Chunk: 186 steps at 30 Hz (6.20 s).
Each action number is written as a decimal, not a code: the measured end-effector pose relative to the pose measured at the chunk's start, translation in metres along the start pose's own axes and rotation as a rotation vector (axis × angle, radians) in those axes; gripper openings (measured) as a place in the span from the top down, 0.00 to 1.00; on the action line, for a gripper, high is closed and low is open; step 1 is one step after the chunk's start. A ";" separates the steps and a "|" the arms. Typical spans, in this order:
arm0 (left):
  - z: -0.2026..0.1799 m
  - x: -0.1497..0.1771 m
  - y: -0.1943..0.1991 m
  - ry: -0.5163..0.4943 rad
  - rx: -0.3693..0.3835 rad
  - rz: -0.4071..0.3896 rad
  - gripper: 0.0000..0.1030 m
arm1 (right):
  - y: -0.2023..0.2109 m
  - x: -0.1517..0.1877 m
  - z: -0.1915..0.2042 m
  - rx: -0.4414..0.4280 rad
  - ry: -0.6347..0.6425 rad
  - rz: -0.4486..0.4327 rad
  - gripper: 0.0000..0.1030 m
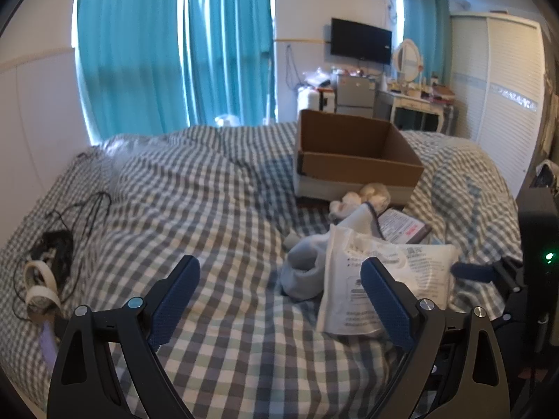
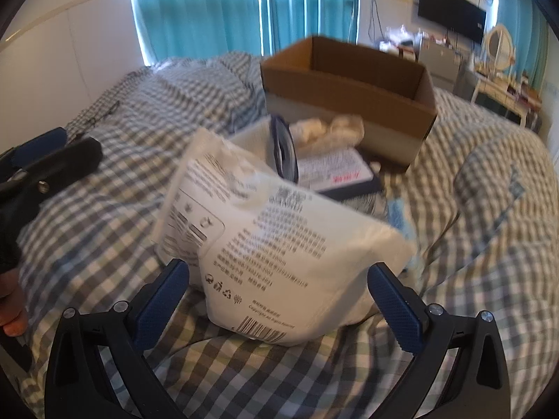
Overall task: Organize soft objects
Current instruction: 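Grasp the white plastic towel bag with the right gripper and lift, then grasp the white sock with the left gripper while the right carries the bag to the box, then drop the sock and bag into the box, then reach toward the floral tissue pack, then grasp the floral tissue pack with the left gripper while the right grasps the blue packet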
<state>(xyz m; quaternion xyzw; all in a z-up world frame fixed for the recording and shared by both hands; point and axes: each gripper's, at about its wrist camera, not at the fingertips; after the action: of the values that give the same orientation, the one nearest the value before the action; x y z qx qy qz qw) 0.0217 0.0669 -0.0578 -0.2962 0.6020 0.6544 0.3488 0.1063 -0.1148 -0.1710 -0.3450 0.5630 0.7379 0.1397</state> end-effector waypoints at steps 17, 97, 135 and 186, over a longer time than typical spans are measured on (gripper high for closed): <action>0.003 -0.002 0.010 0.001 0.000 -0.023 0.07 | 0.037 -0.003 -0.002 -0.025 0.015 -0.084 0.69; -0.059 -0.186 -0.225 -0.164 0.146 0.034 0.63 | -0.067 -0.271 -0.160 0.117 -0.026 -0.181 0.70; -0.035 -0.181 0.004 -0.109 0.103 -0.182 0.24 | 0.157 -0.190 -0.101 0.146 0.035 -0.297 0.04; -0.141 0.001 -0.129 -0.352 0.135 0.191 0.25 | -0.009 -0.026 -0.109 0.115 -0.049 0.030 0.85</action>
<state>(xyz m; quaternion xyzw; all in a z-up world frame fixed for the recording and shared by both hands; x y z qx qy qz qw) 0.1212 -0.0692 -0.1480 -0.0948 0.5997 0.6842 0.4041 0.1685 -0.2084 -0.1741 -0.3097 0.6060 0.7145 0.1622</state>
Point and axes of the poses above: each gripper's, at about its wrist camera, not at the fingertips, and y roughly against the way its jaws point, z to its left, x to its underside, and after that the axes turned 7 degrees about -y, right-handed
